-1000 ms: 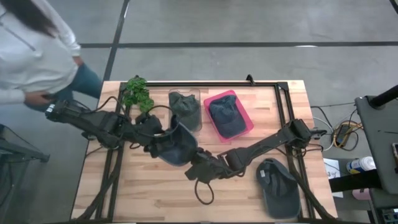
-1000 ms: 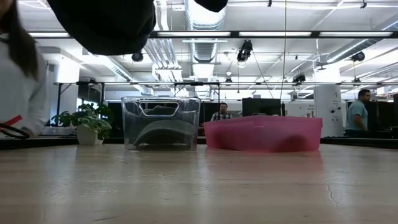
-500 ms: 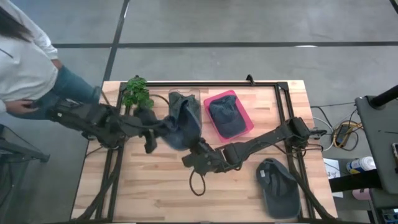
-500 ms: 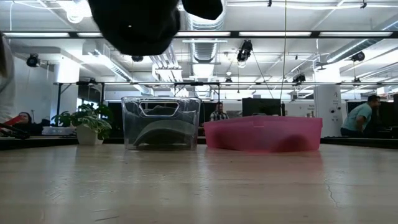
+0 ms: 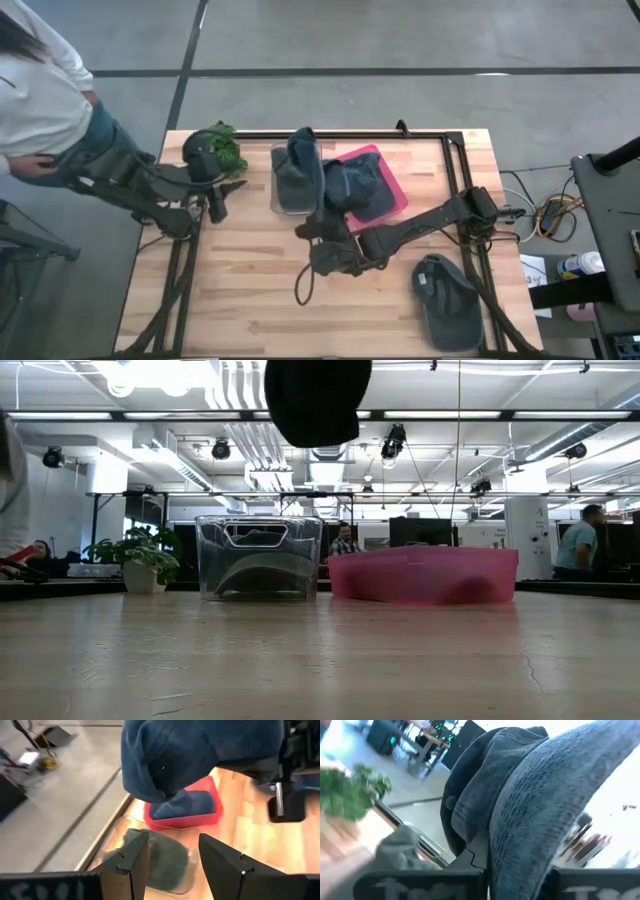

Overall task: Pick & Place hat
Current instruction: Put the left blue cap into the red bin

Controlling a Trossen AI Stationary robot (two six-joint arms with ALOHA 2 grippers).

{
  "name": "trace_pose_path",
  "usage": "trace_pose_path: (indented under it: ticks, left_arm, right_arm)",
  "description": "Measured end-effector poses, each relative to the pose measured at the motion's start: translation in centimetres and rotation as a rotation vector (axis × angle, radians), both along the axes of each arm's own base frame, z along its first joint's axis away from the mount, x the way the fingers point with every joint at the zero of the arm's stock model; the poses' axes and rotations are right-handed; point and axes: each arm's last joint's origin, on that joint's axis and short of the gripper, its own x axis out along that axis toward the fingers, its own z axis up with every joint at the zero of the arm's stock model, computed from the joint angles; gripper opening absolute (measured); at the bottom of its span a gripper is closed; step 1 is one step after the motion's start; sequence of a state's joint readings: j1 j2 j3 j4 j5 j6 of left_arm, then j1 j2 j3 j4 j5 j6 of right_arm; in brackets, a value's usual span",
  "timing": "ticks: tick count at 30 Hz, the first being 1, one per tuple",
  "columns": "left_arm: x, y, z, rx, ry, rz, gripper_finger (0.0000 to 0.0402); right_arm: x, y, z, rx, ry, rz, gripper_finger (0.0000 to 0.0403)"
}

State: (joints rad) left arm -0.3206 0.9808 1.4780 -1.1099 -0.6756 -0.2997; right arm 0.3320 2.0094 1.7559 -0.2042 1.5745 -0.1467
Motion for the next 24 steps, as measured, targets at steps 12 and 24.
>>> trace_pose_path:
  ticks: [12, 24]
  left_arm:
    - [0.4, -0.1, -2.4, 0.089, 0.047, -0.020, 0.0165]
    - [1.5, -0.6, -4.9, -0.012, 0.066, -0.039, 0.0165]
  right_arm:
    - [-0.6, -0.6, -1.8, 0.279, -0.631, 0.031, 0.0013]
    - [-2.7, -2.8, -4.0, 0.385, -1.139, -0.033, 0.0013]
